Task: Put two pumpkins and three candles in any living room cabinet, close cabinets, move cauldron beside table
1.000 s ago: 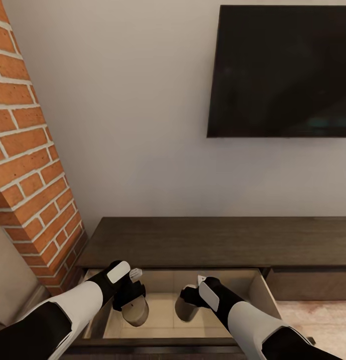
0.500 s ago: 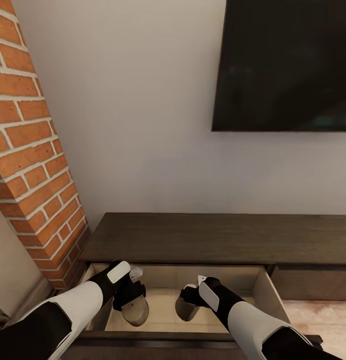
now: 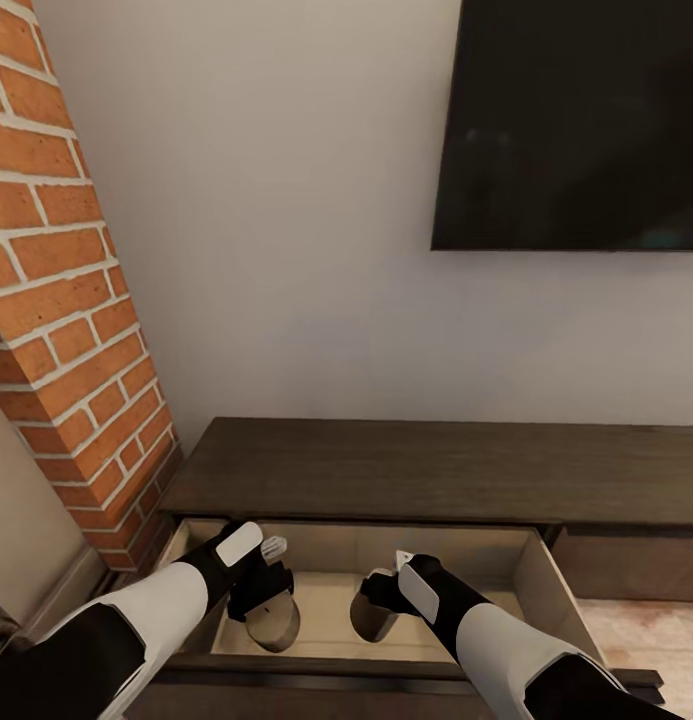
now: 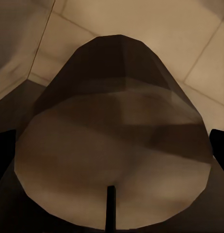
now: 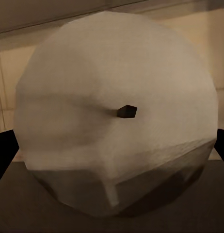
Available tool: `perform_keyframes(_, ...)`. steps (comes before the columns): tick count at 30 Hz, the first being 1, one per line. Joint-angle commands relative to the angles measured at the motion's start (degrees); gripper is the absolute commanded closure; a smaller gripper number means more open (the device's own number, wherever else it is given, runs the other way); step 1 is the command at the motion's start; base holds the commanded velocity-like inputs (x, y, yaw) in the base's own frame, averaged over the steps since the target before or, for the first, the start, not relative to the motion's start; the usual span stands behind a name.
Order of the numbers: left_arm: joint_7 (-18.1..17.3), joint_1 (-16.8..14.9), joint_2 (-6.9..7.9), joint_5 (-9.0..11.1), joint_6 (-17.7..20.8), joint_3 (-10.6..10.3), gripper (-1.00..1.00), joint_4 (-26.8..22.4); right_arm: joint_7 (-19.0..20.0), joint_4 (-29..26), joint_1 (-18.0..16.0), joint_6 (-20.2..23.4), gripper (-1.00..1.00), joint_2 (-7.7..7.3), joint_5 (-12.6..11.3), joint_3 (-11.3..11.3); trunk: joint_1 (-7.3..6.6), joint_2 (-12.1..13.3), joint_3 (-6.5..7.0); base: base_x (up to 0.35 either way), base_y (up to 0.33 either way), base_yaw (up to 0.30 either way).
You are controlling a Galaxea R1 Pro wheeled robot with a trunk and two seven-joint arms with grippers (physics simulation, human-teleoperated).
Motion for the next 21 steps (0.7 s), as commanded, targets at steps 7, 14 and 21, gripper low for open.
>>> perform_keyframes(7, -0.02, -0.01, -0.07, -0.04, -0.02, 0.01, 1.0, -0.01, 0.08, -0.01, 0.09, -0.11, 1.0, 0.0, -0.05, -0.01, 1.54, -2.82, -1.26, 0.001, 0.0, 0.0)
perform_keyframes(14, -0.02, -0.01, -0.07, -0.05, -0.02, 0.01, 1.0, -0.02, 0.08, -0.01, 0.11, -0.12, 1.0, 0.0, -0.05, -0.01, 2.86, -5.23, -2.34, 0.0, 0.0, 0.0)
perform_keyframes(21, -0.22, -0.01, 0.19, 0.13, -0.02, 0.01, 1.0, -0.04, 0.08, -0.01, 0.18, -0.08, 1.0, 0.0, -0.05, -0.01, 2.86, -5.23, -2.34, 0.0, 0.0, 0.0)
